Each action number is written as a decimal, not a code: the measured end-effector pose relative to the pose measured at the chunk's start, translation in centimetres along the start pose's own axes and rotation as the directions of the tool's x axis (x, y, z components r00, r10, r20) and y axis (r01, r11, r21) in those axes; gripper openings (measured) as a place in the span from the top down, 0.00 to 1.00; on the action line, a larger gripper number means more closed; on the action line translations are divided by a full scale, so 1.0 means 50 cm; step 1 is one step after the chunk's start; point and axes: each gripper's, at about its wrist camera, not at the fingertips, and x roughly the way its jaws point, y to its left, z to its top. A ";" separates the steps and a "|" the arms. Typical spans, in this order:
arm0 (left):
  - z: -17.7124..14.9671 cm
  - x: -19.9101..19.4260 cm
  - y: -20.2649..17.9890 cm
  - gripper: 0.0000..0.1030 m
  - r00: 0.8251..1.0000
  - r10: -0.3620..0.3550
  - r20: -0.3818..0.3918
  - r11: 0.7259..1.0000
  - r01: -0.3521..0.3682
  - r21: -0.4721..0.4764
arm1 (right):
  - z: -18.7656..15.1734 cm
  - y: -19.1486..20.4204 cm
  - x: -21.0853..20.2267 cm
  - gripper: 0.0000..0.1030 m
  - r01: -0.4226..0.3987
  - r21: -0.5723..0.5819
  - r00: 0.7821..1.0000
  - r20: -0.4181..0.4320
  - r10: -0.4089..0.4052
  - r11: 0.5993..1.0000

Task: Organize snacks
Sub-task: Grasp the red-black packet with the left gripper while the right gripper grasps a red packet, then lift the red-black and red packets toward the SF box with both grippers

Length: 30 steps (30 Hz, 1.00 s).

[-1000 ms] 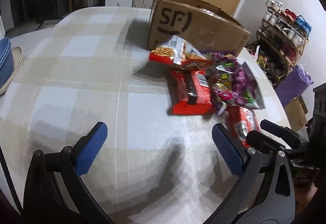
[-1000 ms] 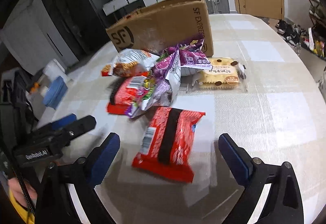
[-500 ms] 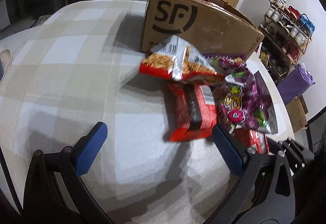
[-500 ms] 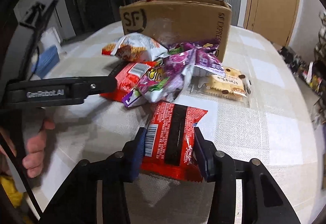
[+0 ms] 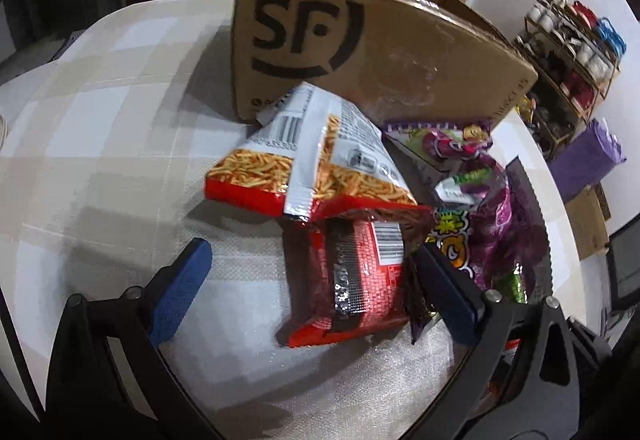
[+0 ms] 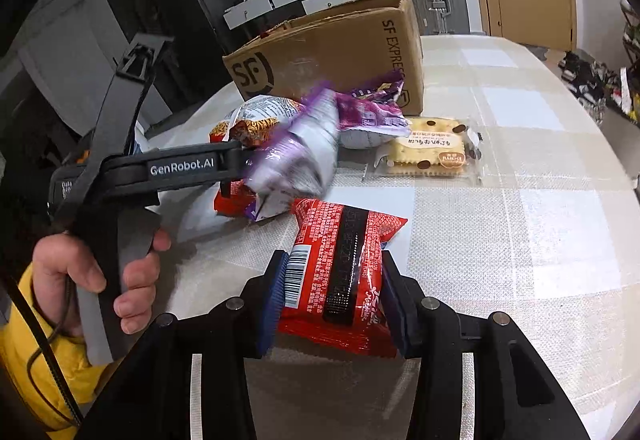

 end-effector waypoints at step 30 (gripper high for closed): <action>-0.005 -0.156 -0.039 0.60 0.991 -0.028 0.129 0.997 0.018 0.081 | -0.028 0.081 -0.149 0.57 -0.079 -0.012 0.982 0.169 0.080 0.997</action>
